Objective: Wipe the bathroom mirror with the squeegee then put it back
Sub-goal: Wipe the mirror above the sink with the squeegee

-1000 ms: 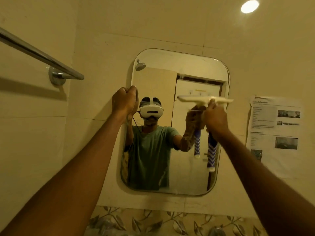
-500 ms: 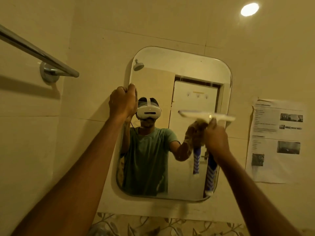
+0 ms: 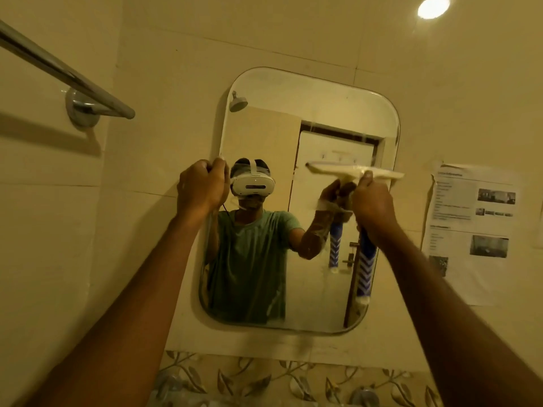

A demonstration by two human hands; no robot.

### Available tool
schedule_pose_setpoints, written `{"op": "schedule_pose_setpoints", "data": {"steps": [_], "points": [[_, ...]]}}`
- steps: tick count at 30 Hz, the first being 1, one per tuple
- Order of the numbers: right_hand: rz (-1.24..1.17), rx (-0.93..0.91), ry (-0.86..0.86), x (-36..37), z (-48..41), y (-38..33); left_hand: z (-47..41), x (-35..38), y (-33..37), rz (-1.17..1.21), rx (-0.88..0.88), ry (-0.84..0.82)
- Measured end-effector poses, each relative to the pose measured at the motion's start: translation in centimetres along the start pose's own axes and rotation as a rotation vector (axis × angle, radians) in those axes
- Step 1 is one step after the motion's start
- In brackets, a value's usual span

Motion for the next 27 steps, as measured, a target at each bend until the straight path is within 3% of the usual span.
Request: {"op": "schedule_pose_setpoints", "data": {"steps": [7,15,18,27], "points": [[0.094,0.138,-0.005,4.7,8.5,9.0,0.3,0.0,-0.1,0.016,-0.022,0.018],[0.024,-0.055,0.001,3.8,-0.3,-2.2,0.4,-0.1,0.3,-0.043,-0.057,-0.006],[-0.018,-0.038,-0.015,4.3,-2.0,-4.0,0.5,0.0,0.3,-0.015,-0.058,0.004],[0.089,0.108,-0.107,8.8,8.3,5.6,0.8,0.1,0.1,0.063,-0.043,0.019]]}}
Point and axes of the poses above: each hand's wrist, its own z-axis away from the middle knuckle, its own x-axis out of the palm, y = z × x, the point moved 3 cm from there along -z, towards the middle knuckle, and after that the axes turned 13 degrees about -y, right-handed, at the moved point
